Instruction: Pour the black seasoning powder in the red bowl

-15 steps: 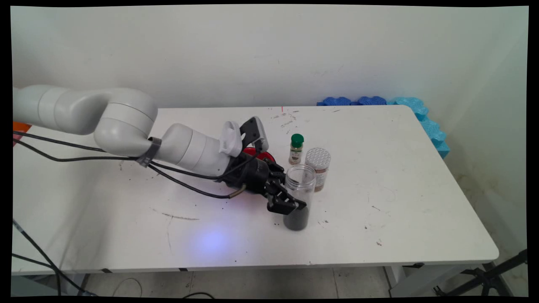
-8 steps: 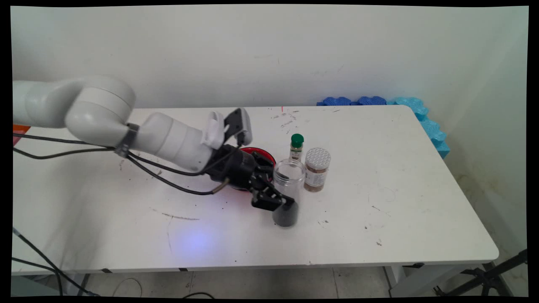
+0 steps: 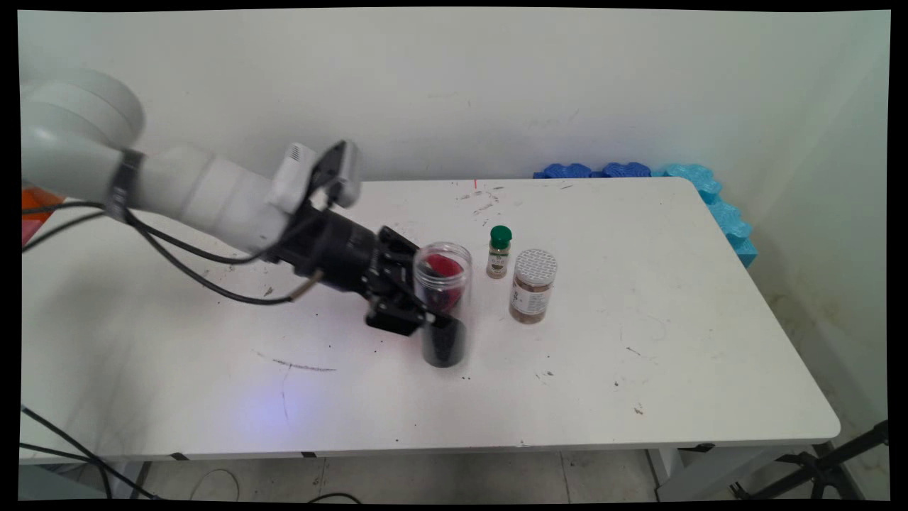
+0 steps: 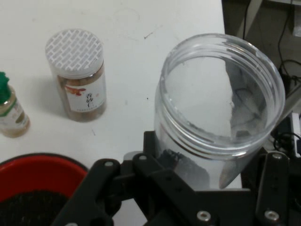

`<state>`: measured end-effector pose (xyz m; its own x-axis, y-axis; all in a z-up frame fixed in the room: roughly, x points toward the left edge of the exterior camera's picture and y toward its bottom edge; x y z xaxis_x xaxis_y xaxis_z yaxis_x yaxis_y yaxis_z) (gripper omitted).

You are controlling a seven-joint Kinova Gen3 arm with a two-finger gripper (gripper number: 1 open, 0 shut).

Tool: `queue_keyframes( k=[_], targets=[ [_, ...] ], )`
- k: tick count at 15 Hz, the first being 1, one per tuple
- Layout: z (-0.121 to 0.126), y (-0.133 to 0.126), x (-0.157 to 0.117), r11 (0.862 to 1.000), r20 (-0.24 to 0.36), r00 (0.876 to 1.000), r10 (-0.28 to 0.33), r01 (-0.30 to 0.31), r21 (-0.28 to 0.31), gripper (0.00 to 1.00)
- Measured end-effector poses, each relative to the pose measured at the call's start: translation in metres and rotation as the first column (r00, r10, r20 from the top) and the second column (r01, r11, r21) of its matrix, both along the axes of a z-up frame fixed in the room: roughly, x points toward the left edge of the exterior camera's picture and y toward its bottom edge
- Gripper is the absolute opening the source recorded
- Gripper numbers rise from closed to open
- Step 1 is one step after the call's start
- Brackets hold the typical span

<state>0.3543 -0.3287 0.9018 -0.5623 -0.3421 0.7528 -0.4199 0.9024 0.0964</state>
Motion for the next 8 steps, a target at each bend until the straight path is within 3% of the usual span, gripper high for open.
queue_keyframes(
  k=[8],
  targets=[
    [0.05, 0.008, 0.046, 1.0, -0.001, 1.0, -0.023, 0.023, 0.003, 0.0]
  ],
)
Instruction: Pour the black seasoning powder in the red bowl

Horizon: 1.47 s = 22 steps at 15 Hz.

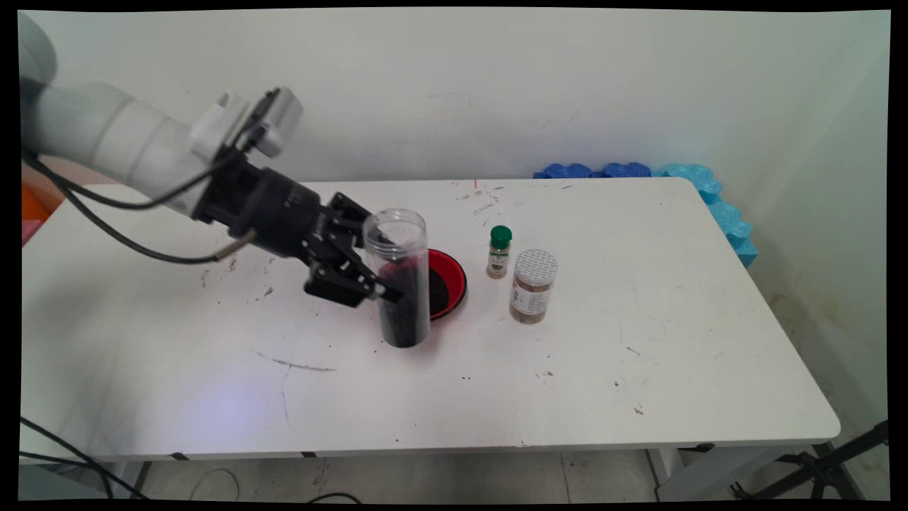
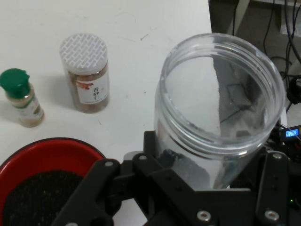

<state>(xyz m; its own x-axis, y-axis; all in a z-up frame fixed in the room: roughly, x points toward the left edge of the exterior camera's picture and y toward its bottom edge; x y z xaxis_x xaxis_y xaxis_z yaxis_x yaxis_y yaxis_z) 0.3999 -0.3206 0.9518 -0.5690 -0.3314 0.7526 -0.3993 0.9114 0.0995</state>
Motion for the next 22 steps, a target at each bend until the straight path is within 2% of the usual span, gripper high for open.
queue_keyframes(
  k=[8, 14, 16, 19, 22],
  targets=[
    [0.023, -0.002, 0.019, 0.999, -0.028, 1.0, 0.014, -0.013, 0.04, 0.0],
    [0.024, -0.01, 0.02, 0.986, -0.081, 0.994, 0.074, -0.061, 0.153, 0.0],
    [0.022, -0.013, 0.018, 0.974, -0.103, 0.988, 0.118, -0.095, 0.206, 0.0],
    [0.018, -0.017, 0.012, 0.948, -0.137, 0.973, 0.186, -0.141, 0.287, 0.0],
    [0.013, -0.021, 0.007, 0.912, -0.167, 0.953, 0.254, -0.179, 0.368, 0.0]
  ],
)
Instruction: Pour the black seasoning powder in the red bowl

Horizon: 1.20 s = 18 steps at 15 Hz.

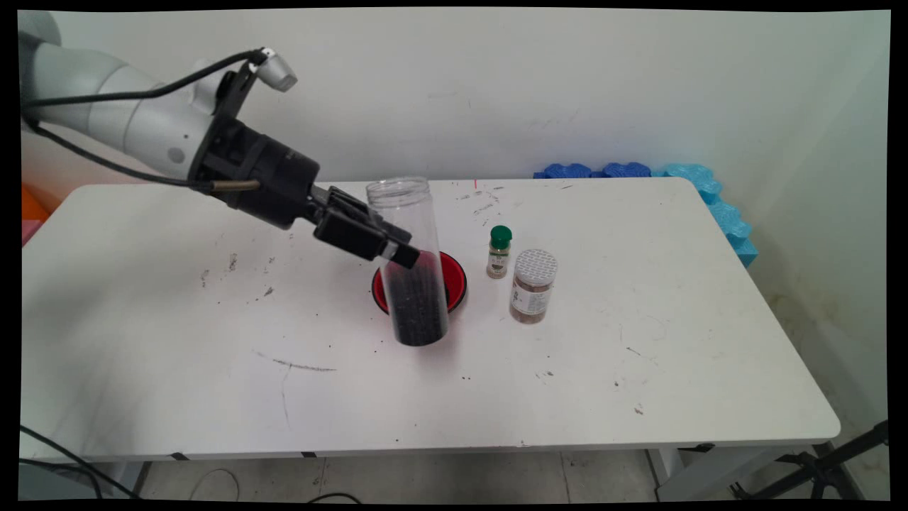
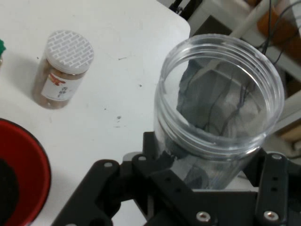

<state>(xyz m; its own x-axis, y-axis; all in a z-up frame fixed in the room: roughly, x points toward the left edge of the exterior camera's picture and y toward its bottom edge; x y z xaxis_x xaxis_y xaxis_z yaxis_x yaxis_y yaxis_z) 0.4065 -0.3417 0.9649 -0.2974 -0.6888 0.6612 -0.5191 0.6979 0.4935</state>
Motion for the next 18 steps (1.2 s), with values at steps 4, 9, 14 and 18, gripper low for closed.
queue_keyframes(
  k=[4, 9, 14, 18],
  targets=[
    [-0.008, -0.006, -0.005, 0.994, -0.025, 0.997, 0.066, -0.064, 0.088, 0.0],
    [-0.018, -0.011, -0.009, 0.979, -0.024, 0.991, 0.13, -0.125, 0.163, 0.0],
    [-0.028, -0.015, -0.017, 0.943, -0.036, 0.979, 0.2, -0.182, 0.277, 0.0],
    [-0.036, -0.02, -0.022, 0.889, -0.045, 0.959, 0.279, -0.24, 0.39, 0.0]
  ],
)
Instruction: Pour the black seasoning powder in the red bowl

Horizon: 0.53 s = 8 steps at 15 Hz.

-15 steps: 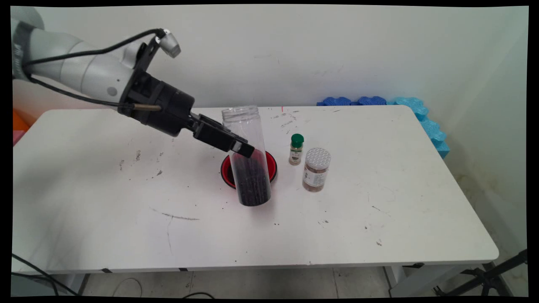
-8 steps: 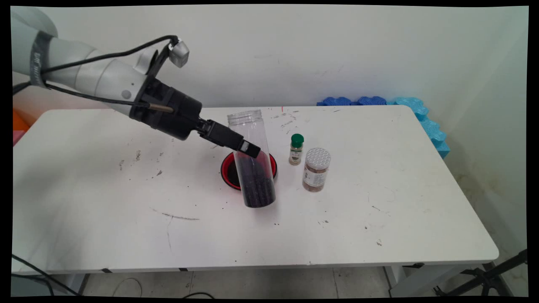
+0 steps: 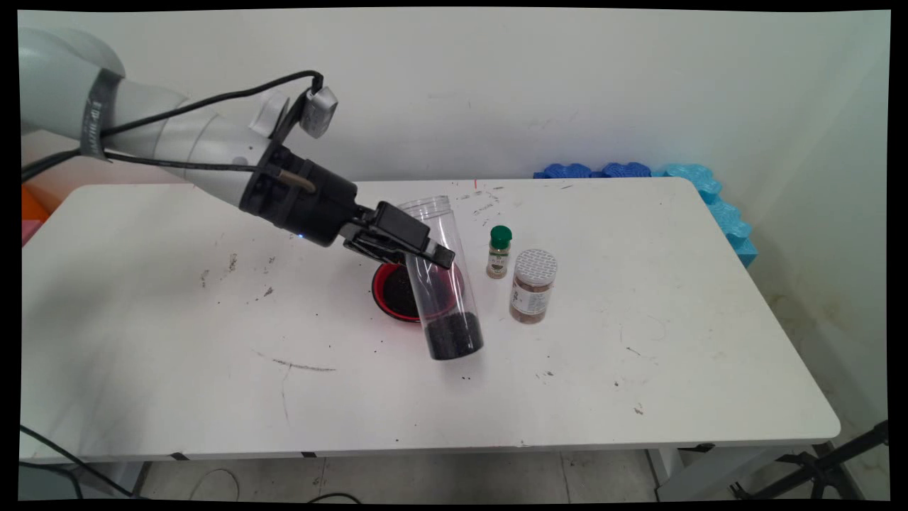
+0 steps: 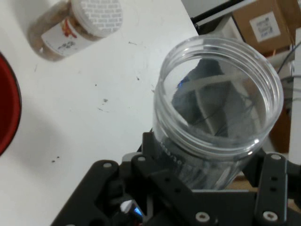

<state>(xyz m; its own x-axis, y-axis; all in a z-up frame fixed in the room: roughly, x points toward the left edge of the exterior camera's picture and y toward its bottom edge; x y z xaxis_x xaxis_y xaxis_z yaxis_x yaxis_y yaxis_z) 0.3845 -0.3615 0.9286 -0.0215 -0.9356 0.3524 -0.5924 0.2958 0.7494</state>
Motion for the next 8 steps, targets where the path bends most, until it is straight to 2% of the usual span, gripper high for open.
queue_keyframes(
  k=[2, 4, 8],
  targets=[
    [-0.004, -0.003, -0.002, 0.997, -0.019, 0.998, 0.055, -0.053, 0.062, 0.0],
    [-0.008, -0.005, -0.003, 0.986, -0.034, 0.993, 0.112, -0.107, 0.125, 0.0],
    [-0.014, -0.008, -0.005, 0.955, -0.053, 0.978, 0.203, -0.186, 0.231, 0.0]
  ],
)
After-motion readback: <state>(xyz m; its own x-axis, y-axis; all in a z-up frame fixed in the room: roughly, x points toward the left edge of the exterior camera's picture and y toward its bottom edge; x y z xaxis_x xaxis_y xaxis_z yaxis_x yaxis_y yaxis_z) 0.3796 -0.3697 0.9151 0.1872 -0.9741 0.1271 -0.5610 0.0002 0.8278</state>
